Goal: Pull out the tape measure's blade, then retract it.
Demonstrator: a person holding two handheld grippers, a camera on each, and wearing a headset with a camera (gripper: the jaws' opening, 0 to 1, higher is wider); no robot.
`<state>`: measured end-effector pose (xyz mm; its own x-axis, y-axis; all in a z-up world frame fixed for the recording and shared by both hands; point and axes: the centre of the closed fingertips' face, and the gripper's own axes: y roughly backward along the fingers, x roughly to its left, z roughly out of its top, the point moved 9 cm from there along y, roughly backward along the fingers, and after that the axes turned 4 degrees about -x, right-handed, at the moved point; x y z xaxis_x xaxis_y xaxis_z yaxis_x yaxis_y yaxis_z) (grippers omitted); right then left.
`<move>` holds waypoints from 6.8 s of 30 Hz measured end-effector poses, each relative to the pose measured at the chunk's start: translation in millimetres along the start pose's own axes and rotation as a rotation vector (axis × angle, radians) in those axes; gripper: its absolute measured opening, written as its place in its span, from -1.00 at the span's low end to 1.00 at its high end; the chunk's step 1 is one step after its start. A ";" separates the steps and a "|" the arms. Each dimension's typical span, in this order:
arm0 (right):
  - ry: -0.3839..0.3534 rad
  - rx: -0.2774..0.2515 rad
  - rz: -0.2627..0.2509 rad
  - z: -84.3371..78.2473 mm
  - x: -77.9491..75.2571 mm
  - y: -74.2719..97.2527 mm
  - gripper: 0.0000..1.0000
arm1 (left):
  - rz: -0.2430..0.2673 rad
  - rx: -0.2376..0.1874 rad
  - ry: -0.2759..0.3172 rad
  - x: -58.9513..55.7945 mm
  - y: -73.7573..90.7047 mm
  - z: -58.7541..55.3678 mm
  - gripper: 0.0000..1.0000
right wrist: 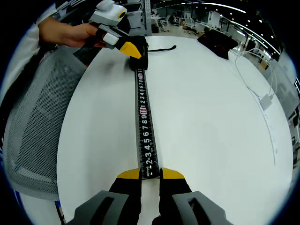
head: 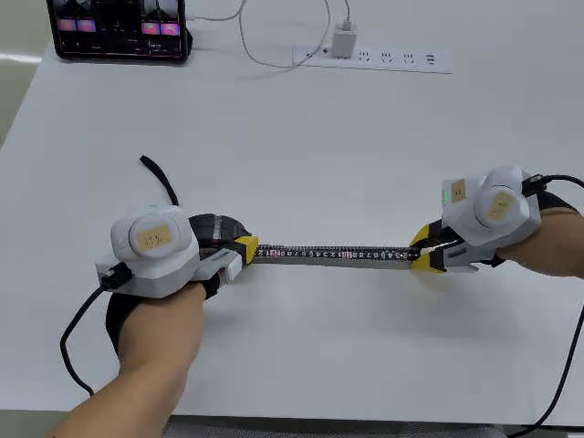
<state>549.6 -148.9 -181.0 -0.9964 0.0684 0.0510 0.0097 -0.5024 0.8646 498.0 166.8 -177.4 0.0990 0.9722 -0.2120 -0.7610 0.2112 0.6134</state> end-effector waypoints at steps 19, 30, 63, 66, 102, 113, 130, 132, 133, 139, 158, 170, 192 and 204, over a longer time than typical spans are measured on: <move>0.003 -0.043 0.015 20.6 0.8 -10.3 -0.81 | -0.007 -0.001 0.015 2.0 0.0 -0.4 0.16; -0.004 -0.060 0.016 29.0 -1.9 -16.2 -0.81 | -0.008 -0.001 0.027 3.4 -0.6 -0.7 0.16; 0.005 -0.106 0.035 58.2 -0.1 -38.8 -0.81 | -0.017 -0.004 0.047 5.4 -0.3 -1.6 0.16; 0.006 -0.110 0.037 60.6 0.2 -40.4 -0.81 | -0.018 -0.005 0.048 5.4 -0.3 -1.6 0.16; 0.019 -0.150 0.058 91.8 -2.1 -58.4 -0.81 | -0.034 -0.008 0.080 7.4 2.4 -0.3 0.15; 0.018 -0.169 0.070 101.9 -0.6 -67.0 -0.81 | -0.040 -0.008 0.083 9.0 1.5 -0.8 0.15; 0.028 -0.187 0.083 116.6 0.1 -76.7 -0.81 | -0.043 -0.009 0.088 8.4 2.5 -0.3 0.15; 0.026 -0.191 0.084 118.0 0.0 -77.9 -0.81 | -0.044 -0.009 0.089 8.4 2.5 -0.3 0.16; 0.026 -0.192 0.085 118.9 0.2 -78.4 -0.81 | -0.044 -0.009 0.091 8.5 2.6 -0.3 0.16; 0.029 -0.201 0.092 127.5 2.0 -84.4 -0.81 | -0.045 -0.009 0.091 8.5 2.3 -0.4 0.16; 0.031 -0.232 0.105 147.4 4.4 -99.2 -0.81 | -0.048 -0.009 0.093 9.7 1.2 -0.5 0.16; 0.033 -0.251 0.111 159.0 5.5 -107.6 -0.81 | -0.048 -0.011 0.091 9.9 0.7 -0.5 0.16; 0.044 -0.247 0.110 161.9 6.9 -112.4 -0.79 | -0.038 -0.008 0.079 7.3 0.4 -0.7 0.17; 0.049 -0.241 0.100 161.7 7.8 -112.8 -0.77 | -0.033 -0.005 0.071 7.1 0.0 -0.1 0.20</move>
<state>554.4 47.6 -197.3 -0.9945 -0.0306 0.1006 0.0934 -0.6961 0.7119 498.6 173.7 -179.0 0.0787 0.9551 -0.2857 -0.7615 0.2426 0.6010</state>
